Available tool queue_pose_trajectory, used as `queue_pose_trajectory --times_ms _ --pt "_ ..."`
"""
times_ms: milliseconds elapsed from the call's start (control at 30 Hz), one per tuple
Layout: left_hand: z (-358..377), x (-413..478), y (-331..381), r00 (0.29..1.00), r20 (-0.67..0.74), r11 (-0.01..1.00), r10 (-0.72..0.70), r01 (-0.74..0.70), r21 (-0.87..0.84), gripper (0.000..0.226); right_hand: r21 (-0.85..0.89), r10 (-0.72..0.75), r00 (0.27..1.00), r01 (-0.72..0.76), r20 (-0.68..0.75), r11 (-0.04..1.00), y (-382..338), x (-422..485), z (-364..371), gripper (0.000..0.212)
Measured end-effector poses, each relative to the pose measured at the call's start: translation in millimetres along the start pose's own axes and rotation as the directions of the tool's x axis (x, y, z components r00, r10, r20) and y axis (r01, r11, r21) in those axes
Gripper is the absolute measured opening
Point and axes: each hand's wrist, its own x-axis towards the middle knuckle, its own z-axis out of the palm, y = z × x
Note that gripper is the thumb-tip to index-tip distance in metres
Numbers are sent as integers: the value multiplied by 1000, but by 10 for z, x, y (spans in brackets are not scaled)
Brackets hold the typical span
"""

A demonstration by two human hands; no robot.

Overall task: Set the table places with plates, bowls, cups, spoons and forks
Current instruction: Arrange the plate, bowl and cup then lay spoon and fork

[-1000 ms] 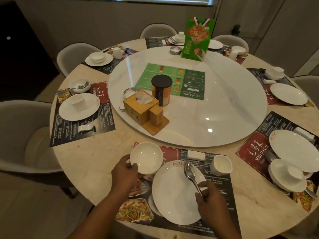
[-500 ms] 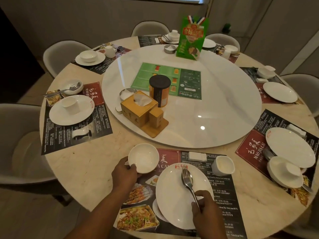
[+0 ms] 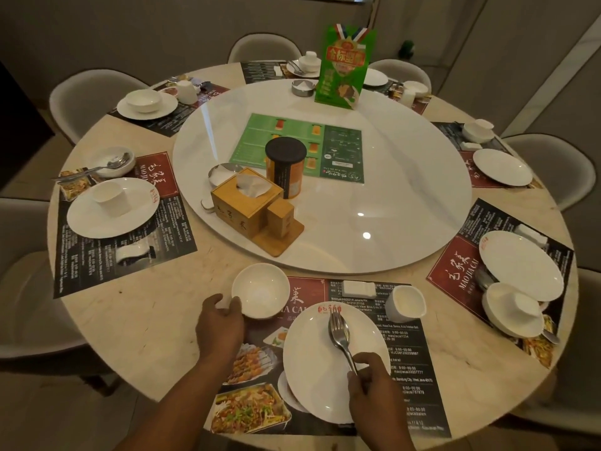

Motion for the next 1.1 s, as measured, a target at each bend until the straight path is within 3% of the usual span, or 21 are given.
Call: queue_pose_trajectory --times_ms 67,133,200,333,500,667,800,933,1100 --pt "4 -206 10 997 -29 998 65 -65 -21 26 23 -19 1000 19 0 1000 4 11 12 25" --pt "97 -490 -19 980 131 989 147 -148 -2 9 29 -36 999 36 -6 999 2 18 24 25" --pt "263 -747 -43 924 348 984 157 -178 29 10 22 -57 998 57 -6 998 2 25 36 25" --pt "583 -1038 -33 878 478 999 36 -38 -6 6 13 -86 996 86 20 996 5 20 52 27" --pt "777 -1178 -61 876 481 995 -29 71 -68 9 53 -110 993 108 33 993 43 7 47 24" --pt "808 -1224 -113 888 460 991 -16 74 -109 16 214 -11 999 1 44 977 82 22 45 20" --pt "774 -1207 -136 907 422 984 -5 80 -161 20 254 1 1000 1 -9 967 110 35 45 15" --pt "716 -1136 -175 941 336 999 41 -29 -40 19 334 104 995 -98 0 937 183 108 34 20" --pt "698 -1024 -235 929 361 989 77 -116 88 20 240 121 993 -120 9 963 316 188 136 27"
